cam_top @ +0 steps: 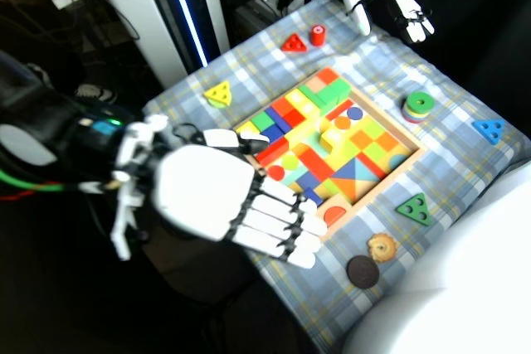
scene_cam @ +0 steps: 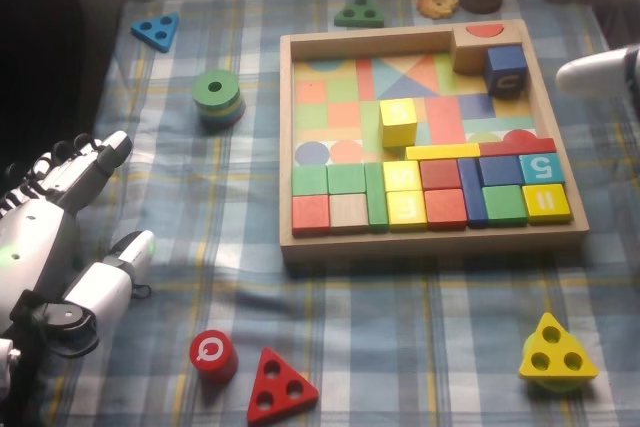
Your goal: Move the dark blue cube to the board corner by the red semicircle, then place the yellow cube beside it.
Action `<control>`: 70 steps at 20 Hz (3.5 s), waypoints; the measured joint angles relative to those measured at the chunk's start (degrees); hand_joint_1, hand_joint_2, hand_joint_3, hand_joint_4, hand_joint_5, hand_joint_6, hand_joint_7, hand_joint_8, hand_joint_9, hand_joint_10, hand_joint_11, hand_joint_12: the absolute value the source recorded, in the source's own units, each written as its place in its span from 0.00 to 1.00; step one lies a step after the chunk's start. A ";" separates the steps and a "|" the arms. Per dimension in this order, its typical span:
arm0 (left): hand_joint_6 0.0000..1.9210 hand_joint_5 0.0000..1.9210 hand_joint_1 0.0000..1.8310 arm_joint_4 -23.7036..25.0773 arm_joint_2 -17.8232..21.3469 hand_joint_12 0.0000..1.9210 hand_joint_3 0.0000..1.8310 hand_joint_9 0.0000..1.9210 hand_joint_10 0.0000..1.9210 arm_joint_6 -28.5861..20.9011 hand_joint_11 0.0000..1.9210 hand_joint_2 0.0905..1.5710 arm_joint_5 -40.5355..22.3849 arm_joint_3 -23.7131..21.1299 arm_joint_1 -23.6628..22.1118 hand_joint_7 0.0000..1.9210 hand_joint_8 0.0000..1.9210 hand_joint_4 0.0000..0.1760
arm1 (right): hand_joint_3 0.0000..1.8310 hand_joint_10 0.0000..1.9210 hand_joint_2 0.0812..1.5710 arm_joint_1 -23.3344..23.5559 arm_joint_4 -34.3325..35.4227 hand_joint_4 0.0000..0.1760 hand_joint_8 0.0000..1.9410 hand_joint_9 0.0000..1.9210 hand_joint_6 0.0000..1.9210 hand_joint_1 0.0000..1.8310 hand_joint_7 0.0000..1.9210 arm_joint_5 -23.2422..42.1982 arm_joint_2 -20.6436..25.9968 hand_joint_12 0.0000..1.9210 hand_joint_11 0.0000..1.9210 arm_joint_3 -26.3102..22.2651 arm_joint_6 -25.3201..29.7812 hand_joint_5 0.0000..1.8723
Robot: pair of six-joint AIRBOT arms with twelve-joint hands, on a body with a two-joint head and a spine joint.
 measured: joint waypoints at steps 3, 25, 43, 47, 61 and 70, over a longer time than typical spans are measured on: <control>0.00 0.13 0.40 0.20 0.00 0.00 0.00 0.09 0.00 0.00 0.00 0.88 0.02 0.00 0.00 0.10 0.00 0.15 | 0.03 0.00 0.63 0.00 -4.70 0.28 0.00 0.00 0.00 0.00 0.00 2.45 -0.46 0.00 0.00 -1.55 4.63 0.17; 0.00 0.13 0.41 0.02 0.00 0.00 0.00 0.09 0.00 0.00 0.00 0.88 -0.02 0.00 -0.02 0.10 0.00 0.14 | 0.00 0.00 0.57 -0.66 -20.61 0.43 0.00 0.00 0.00 0.00 0.00 3.93 -12.04 0.00 0.00 4.90 20.72 0.23; 0.00 0.12 0.36 0.04 0.00 0.00 0.00 0.08 0.00 0.00 0.00 0.89 0.28 0.00 -0.02 0.09 0.00 0.22 | 0.01 0.00 0.59 -0.59 -22.58 0.47 0.00 0.00 0.00 0.00 0.00 4.09 -14.08 0.00 0.00 5.46 20.79 0.22; 0.00 0.12 0.38 0.00 0.00 0.00 0.00 0.08 0.00 0.00 0.00 0.89 0.26 0.00 -0.02 0.09 0.00 0.16 | 0.00 0.00 0.58 -0.52 -24.02 0.12 0.00 0.00 0.00 0.00 0.00 2.69 -12.09 0.00 0.00 5.68 20.94 0.22; 0.00 0.12 0.40 -0.09 0.00 0.00 0.00 0.08 0.00 0.00 0.00 0.87 0.31 0.00 -0.02 0.08 0.00 0.21 | 0.00 0.00 0.56 -0.17 -20.55 0.85 0.00 0.00 0.00 0.00 0.00 -1.66 -11.93 0.00 0.00 13.16 21.33 0.17; 0.00 0.12 0.38 -0.46 0.00 0.00 0.00 0.08 0.00 0.00 0.00 0.89 0.28 0.00 -0.02 0.09 0.00 0.20 | 0.01 0.00 0.58 1.53 -20.13 0.99 0.00 0.00 0.01 0.00 0.00 -3.28 -11.63 0.00 0.00 9.22 17.49 0.19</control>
